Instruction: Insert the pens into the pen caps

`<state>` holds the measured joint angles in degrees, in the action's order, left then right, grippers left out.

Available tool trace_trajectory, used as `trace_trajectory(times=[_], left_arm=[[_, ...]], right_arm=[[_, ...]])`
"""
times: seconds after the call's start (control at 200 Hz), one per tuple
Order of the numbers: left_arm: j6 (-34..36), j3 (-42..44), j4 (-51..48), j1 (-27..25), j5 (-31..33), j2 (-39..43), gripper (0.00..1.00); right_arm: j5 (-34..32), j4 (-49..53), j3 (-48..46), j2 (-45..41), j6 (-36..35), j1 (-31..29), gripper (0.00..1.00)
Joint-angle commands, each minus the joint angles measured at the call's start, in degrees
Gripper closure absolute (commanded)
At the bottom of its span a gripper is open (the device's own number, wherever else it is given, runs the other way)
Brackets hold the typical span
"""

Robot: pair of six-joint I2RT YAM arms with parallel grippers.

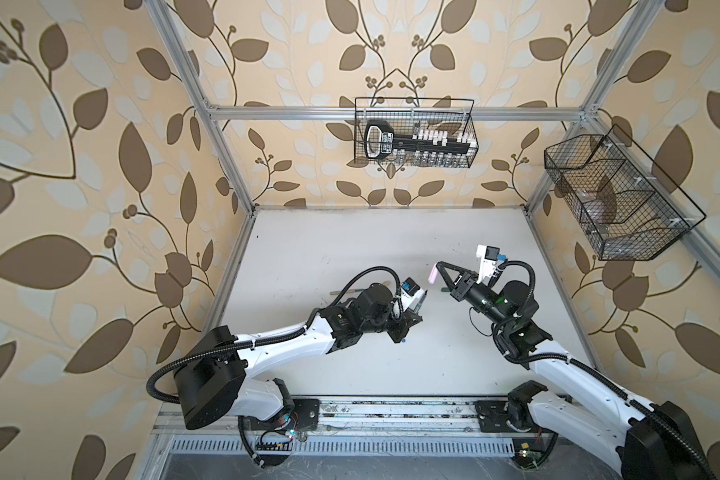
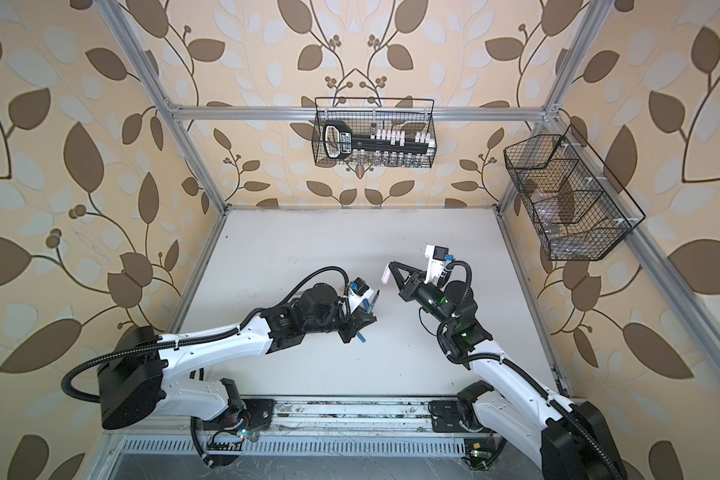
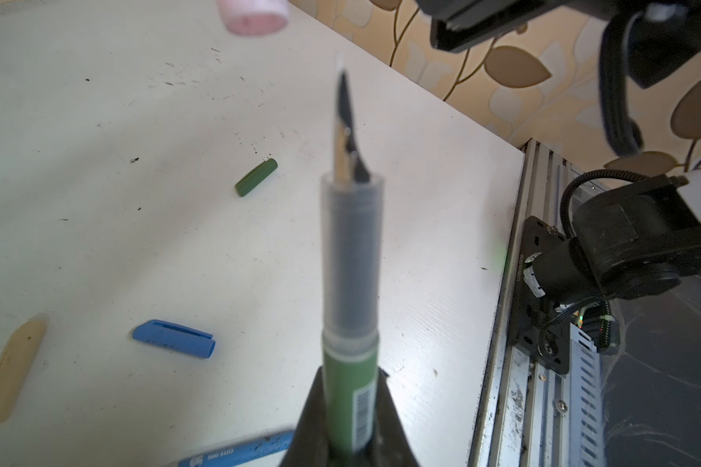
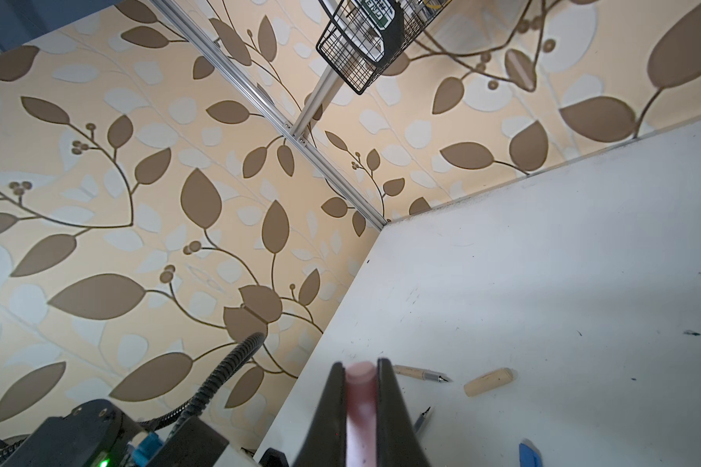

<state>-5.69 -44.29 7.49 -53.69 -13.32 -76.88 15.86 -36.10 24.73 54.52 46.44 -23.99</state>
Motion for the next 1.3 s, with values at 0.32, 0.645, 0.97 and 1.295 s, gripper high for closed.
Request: trace_trajectory(times=[0.32, 0.645, 0.97, 1.295], left_arm=[[0.24, -1.32, 1.79, -0.55, -1.45, 2.88, 1.00], [0.16, -1.41, 1.74, -0.62, -1.62, 2.88, 1.00], [0.24, -1.41, 1.57, -0.58, -1.27, 3.27, 1.00], [0.42, -1.17, 1.57, -0.62, -0.48, 4.61, 1.00]], right_arm=[[-1.59, -0.02, 2.07, -3.25, 0.03, -1.57, 0.89], [-1.65, -1.17, 1.95, -2.66, 0.76, -3.15, 0.89], [-2.72, -0.63, 0.77, -4.01, 0.61, -4.81, 0.89], [-4.29, 0.50, -1.21, -5.64, 0.21, -5.98, 0.89]])
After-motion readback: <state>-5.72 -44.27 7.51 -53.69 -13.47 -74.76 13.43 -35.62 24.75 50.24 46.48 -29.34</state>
